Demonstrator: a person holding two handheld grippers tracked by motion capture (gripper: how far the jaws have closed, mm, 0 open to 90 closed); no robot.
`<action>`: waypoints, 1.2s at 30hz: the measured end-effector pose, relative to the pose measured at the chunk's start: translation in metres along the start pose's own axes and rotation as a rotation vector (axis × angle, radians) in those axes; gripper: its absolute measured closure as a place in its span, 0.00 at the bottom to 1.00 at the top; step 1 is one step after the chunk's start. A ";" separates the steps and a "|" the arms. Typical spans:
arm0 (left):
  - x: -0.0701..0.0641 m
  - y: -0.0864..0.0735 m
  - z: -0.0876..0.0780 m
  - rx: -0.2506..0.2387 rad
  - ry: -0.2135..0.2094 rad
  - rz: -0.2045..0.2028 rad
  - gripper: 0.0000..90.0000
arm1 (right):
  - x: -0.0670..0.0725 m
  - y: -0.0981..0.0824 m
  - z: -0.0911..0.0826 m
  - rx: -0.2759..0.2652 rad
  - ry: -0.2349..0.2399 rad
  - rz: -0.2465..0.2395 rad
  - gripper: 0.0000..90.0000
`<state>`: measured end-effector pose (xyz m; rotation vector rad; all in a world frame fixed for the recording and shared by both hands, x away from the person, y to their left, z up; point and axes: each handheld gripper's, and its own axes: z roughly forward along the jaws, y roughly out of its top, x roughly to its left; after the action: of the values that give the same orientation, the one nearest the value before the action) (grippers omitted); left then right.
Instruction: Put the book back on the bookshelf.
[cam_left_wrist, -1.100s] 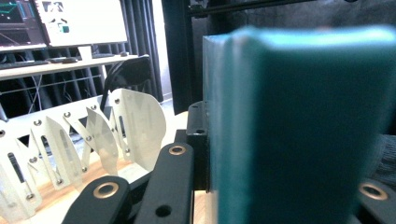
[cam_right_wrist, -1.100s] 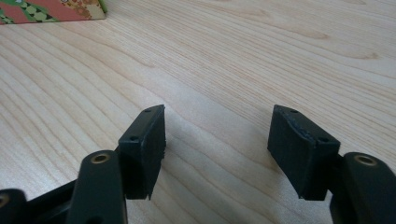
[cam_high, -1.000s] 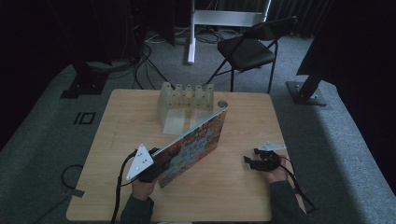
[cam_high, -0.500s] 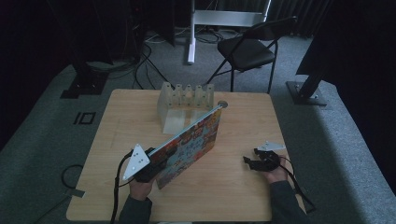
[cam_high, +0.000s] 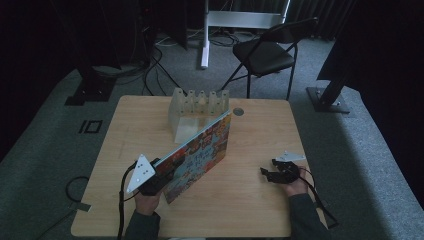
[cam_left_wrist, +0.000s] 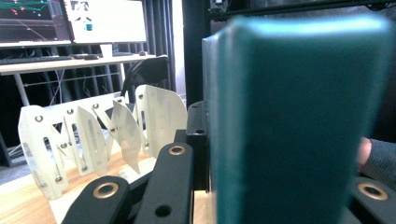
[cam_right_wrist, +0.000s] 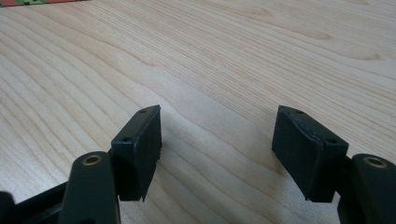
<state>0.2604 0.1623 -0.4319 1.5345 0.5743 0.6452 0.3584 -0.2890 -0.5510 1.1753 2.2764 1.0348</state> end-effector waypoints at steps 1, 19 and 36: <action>0.000 0.000 0.000 0.000 0.003 0.000 0.89 | 0.000 0.000 0.000 0.000 0.000 0.000 0.36; 0.008 -0.002 -0.008 -0.011 0.046 -0.015 0.89 | 0.000 0.000 0.001 0.004 -0.007 0.006 0.31; 0.014 -0.003 -0.016 -0.015 0.085 -0.025 0.89 | 0.000 0.000 0.001 0.004 -0.007 0.007 0.31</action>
<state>0.2591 0.1837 -0.4340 1.4889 0.6508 0.6969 0.3591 -0.2886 -0.5512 1.1874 2.2716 1.0275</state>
